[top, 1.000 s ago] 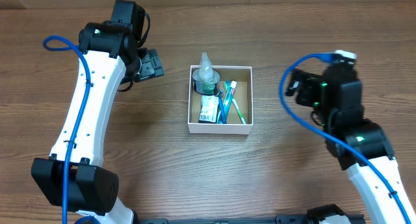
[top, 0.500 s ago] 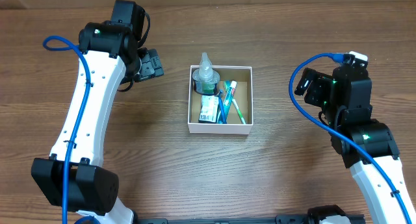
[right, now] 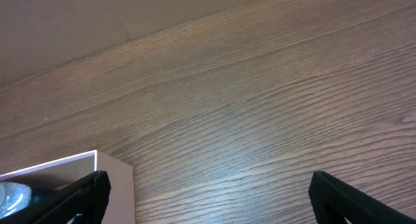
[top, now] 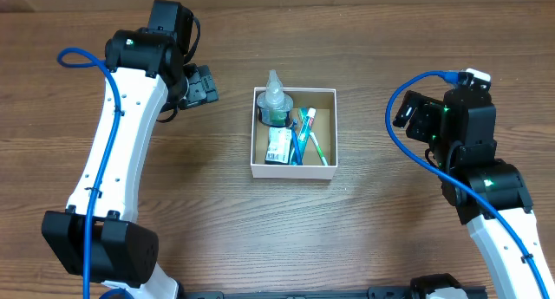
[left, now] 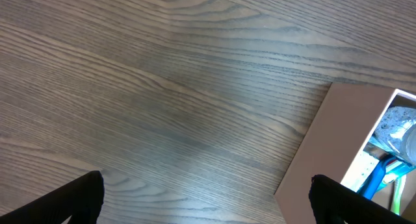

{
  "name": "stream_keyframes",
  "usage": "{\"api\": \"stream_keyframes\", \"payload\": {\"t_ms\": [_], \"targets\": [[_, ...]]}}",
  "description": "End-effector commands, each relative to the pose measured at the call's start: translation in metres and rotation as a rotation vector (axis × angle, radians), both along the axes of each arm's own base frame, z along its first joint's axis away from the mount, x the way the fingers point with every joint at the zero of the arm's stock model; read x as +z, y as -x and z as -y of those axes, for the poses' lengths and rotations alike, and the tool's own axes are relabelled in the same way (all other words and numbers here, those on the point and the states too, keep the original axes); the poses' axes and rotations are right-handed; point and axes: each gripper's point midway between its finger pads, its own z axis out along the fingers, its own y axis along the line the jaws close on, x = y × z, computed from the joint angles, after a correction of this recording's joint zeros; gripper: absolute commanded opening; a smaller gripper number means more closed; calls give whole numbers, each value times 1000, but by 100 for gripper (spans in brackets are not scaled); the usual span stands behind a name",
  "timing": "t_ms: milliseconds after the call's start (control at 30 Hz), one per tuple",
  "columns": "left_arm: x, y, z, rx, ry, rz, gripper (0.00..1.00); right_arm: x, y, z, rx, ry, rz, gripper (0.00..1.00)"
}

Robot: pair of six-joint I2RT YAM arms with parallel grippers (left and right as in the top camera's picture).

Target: Pack container

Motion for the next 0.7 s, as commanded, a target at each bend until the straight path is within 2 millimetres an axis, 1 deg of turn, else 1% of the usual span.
{"api": "stream_keyframes", "payload": {"t_ms": [0,600,667], "targets": [[13,-2,-1,-5,-2,41,100,12,-1,2,-9,4,31,100],[13,-2,-1,-5,-1,41,100,12,-1,2,-10,4,32,100],[13,-2,-1,-5,-2,41,100,18,3,3,-11,4,47,100]]}}
